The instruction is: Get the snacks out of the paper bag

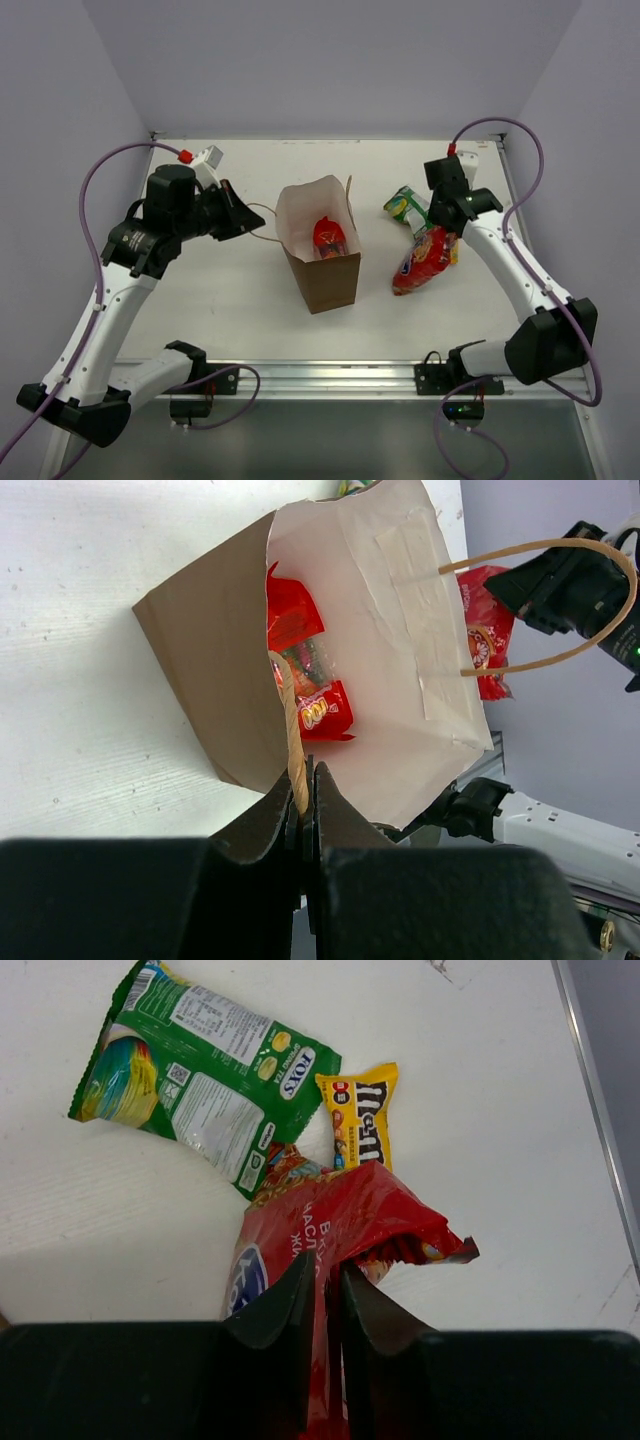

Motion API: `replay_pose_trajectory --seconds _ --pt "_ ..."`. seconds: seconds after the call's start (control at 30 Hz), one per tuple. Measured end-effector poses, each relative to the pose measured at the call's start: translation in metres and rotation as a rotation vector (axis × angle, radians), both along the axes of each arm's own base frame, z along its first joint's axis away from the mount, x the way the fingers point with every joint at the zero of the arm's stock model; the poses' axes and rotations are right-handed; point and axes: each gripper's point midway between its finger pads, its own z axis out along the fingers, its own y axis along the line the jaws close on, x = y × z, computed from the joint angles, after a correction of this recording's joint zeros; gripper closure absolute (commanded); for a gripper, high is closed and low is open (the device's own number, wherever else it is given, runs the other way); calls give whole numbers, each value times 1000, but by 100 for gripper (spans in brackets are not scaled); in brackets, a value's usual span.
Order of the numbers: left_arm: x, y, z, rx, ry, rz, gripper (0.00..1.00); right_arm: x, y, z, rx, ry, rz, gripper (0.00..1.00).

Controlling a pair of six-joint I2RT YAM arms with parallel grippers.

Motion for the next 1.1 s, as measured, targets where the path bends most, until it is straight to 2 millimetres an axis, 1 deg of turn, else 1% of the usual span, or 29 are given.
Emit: replay_pose_trajectory --seconds 0.03,0.07,0.1,0.17,0.3,0.33,0.43,0.5,0.57,0.6,0.63,0.67,0.8,0.87,0.9,1.0,1.07,1.1 --pt "0 0 0 0 0 -1 98 2 -1 -2 -1 7 -5 69" --pt "0 0 0 0 0 -1 98 5 -1 -4 -1 13 -10 55" --pt "0 0 0 0 0 -1 98 7 -1 -5 1 18 -13 49" --pt "0 0 0 0 0 -1 98 10 1 -5 1 29 -10 45" --pt "0 0 0 -1 0 -1 98 11 4 3 19 14 -4 42" --pt "0 0 0 -1 0 -2 99 11 5 7 24 4 1 40" --pt "0 -2 1 -8 -2 -9 99 4 16 28 38 -43 37 39" --pt "0 -3 1 -14 -2 -15 99 -3 33 52 53 -83 90 39" --pt "0 -4 1 -19 -4 -21 99 -8 58 86 85 -145 165 39" --pt "0 -5 1 -21 -6 -22 99 -11 67 101 98 -171 192 39" --pt "0 -6 1 -24 -8 -25 99 -14 82 125 125 -221 239 39" --pt "0 -6 1 -27 -5 -24 99 -19 93 146 149 -262 276 39" --pt "0 -6 2 -30 -4 -24 100 -44 130 222 241 -402 424 40" --pt "0 -6 1 -30 -5 -24 99 -60 148 256 287 -464 502 40" --pt "0 -6 0 -29 -3 -23 99 -66 157 269 306 -488 537 40" --pt "-1 -6 0 -30 -4 -23 99 -84 192 296 348 -515 656 41" --pt "-1 -5 1 -31 -6 -23 99 -91 218 308 371 -524 721 42" --pt "-2 -5 1 -31 -8 -23 99 -92 231 309 378 -521 747 44"
